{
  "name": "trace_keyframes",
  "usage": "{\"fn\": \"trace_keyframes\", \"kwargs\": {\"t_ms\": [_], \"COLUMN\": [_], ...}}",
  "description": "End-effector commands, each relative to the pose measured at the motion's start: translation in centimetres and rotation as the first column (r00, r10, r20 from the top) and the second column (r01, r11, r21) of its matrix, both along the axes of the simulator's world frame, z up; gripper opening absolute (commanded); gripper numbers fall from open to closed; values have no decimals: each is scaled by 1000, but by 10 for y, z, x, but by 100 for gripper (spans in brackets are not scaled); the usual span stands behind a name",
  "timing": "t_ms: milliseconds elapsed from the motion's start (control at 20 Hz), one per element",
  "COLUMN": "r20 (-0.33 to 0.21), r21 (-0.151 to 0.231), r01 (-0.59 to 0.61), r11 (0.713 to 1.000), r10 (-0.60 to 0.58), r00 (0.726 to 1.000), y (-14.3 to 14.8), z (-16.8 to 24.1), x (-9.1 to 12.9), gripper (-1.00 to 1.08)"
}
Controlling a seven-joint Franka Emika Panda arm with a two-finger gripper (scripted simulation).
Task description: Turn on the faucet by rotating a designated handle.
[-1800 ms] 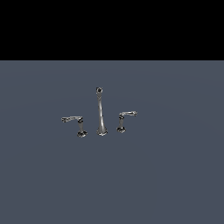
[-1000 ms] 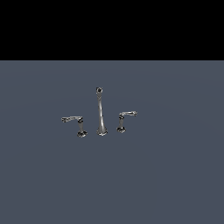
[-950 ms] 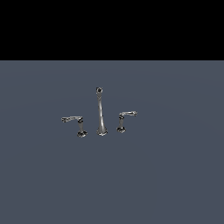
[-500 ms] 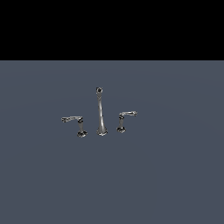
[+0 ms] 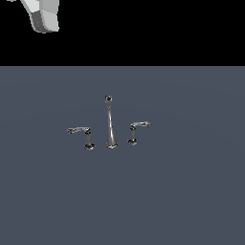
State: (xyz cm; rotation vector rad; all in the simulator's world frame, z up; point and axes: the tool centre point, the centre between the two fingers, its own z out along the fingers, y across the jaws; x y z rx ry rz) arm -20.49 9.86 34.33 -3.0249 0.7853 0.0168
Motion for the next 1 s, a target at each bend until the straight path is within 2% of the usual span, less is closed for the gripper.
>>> {"fn": "trace_keyframes", "kwargs": {"t_ms": [0,400,950], "r20": [0,-1,-2], "r21": [1,1,2], "r01": [52,205,382], "r11": [999,979,924], "r10": [-52,-205,-382], "r00": [999,979,924], "y": [10,37,62], "z": [-15,-61,-114], "x": [9,40,83], "gripper": [-100,-100,-100]}}
